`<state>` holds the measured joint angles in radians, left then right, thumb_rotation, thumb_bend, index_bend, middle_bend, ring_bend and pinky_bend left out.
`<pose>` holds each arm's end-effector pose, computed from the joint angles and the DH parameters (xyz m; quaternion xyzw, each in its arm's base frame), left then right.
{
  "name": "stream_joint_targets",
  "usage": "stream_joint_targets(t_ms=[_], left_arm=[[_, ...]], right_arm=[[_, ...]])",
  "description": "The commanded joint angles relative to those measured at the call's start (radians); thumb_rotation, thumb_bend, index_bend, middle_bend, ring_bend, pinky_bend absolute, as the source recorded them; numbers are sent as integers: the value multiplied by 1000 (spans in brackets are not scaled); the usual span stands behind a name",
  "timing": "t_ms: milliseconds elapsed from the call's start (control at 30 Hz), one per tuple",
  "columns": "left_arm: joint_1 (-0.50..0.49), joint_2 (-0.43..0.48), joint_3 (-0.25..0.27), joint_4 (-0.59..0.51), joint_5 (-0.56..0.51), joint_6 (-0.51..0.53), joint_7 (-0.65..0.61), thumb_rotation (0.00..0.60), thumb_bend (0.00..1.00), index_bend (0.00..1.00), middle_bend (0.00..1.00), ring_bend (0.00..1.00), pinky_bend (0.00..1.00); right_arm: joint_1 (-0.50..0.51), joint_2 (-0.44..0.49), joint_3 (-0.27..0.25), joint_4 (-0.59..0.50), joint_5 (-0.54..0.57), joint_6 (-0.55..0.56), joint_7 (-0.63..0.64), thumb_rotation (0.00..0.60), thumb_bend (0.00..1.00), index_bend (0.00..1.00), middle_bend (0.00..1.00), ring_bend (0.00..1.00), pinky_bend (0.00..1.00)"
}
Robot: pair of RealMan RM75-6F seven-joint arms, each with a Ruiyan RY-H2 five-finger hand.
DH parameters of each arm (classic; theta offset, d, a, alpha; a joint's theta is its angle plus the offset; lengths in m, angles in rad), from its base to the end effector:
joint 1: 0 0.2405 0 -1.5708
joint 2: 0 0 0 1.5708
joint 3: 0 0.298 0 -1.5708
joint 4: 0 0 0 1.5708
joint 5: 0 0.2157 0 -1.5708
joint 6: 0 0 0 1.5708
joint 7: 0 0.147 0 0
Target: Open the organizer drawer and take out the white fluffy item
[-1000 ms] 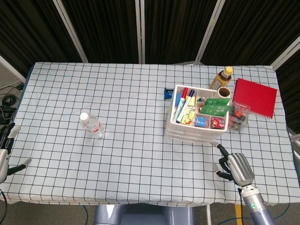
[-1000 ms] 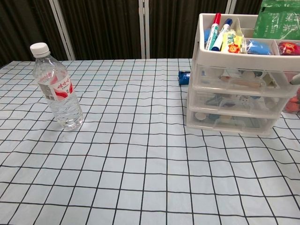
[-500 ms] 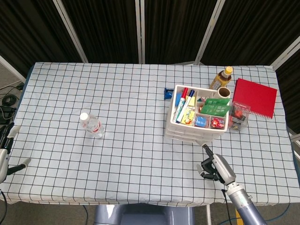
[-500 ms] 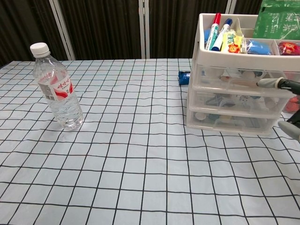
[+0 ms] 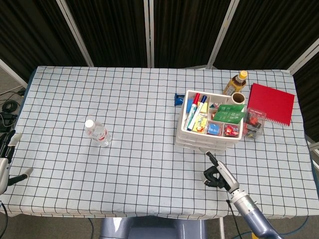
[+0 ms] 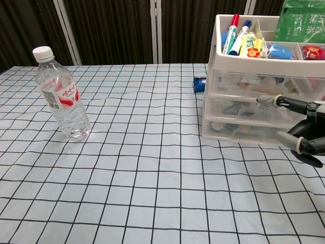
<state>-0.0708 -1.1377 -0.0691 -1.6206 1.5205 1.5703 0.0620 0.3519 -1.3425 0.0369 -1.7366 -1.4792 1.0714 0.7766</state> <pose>-0.3413 0.1860 0.1779 -0.5823 -0.3471 -0.4093 0.6107 -0.2514 -0.2403 0.0279 0.4427 -0.7243 0.5032 0.1619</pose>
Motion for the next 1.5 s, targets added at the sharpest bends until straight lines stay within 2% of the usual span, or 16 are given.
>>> stream_joint_targets(t_ms=[33, 333, 1067, 1500], left_arm=[[1, 1, 0, -1, 0, 2, 0, 600, 121, 0, 0, 0, 0], [1, 4, 0, -4, -1, -1, 0, 600, 121, 0, 0, 0, 0], [1, 9, 4, -8, 7, -3, -7, 600, 121, 0, 0, 0, 0], [-3, 9, 11, -15, 7, -18, 11, 600, 121, 0, 0, 0, 0]], right_arm=[[2, -6, 6, 4, 11, -3, 16, 600, 452, 0, 968, 984, 836], [1, -38, 31, 18, 47, 11, 32, 600, 457, 0, 967, 985, 836], [1, -107, 63, 45, 110, 12, -40, 600, 462, 0, 967, 984, 836], [3, -142, 88, 66, 106, 13, 34, 600, 485, 4, 967, 984, 836]])
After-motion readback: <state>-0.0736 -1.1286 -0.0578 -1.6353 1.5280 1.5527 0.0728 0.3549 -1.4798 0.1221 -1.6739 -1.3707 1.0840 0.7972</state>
